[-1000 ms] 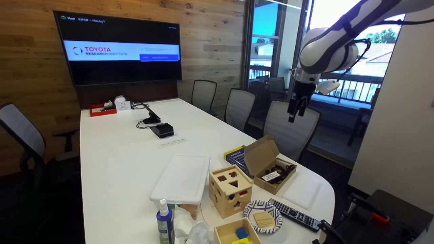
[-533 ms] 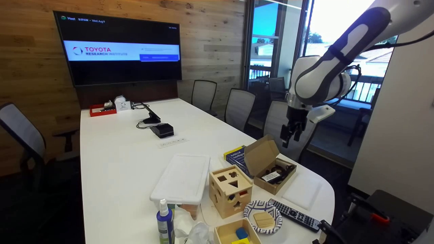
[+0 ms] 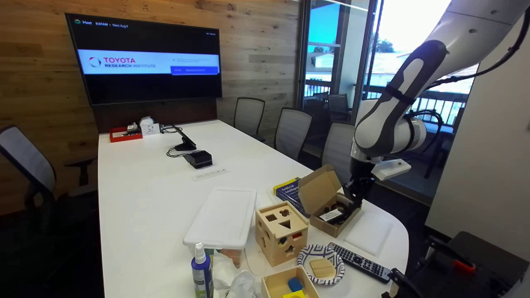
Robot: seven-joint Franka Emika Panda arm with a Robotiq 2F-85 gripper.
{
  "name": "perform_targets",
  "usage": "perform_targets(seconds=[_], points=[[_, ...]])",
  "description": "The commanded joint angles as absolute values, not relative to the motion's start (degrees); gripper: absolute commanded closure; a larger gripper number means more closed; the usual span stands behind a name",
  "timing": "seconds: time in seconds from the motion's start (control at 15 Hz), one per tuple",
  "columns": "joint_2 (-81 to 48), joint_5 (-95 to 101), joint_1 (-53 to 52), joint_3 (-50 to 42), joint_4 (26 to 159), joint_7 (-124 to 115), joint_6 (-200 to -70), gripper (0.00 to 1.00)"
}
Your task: Press a button the remote control
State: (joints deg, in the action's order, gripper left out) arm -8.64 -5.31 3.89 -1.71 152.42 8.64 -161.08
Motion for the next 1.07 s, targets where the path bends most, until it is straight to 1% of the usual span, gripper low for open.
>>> perform_targets(seconds=[0.0, 0.33, 0.6, 1.0], points=[[-13.4, -10.5, 4.9, 1.0, 152.8, 8.7, -165.4, 0.99], [-20.3, -14.4, 8.0, 4.3, 152.5, 7.7, -170.8, 1.00], [-25.2, -14.1, 12.6, 7.2, 151.8, 8.0, -173.6, 1.00], [-31.5, -12.4, 18.5, 10.7, 148.4, 8.2, -173.8, 1.00]])
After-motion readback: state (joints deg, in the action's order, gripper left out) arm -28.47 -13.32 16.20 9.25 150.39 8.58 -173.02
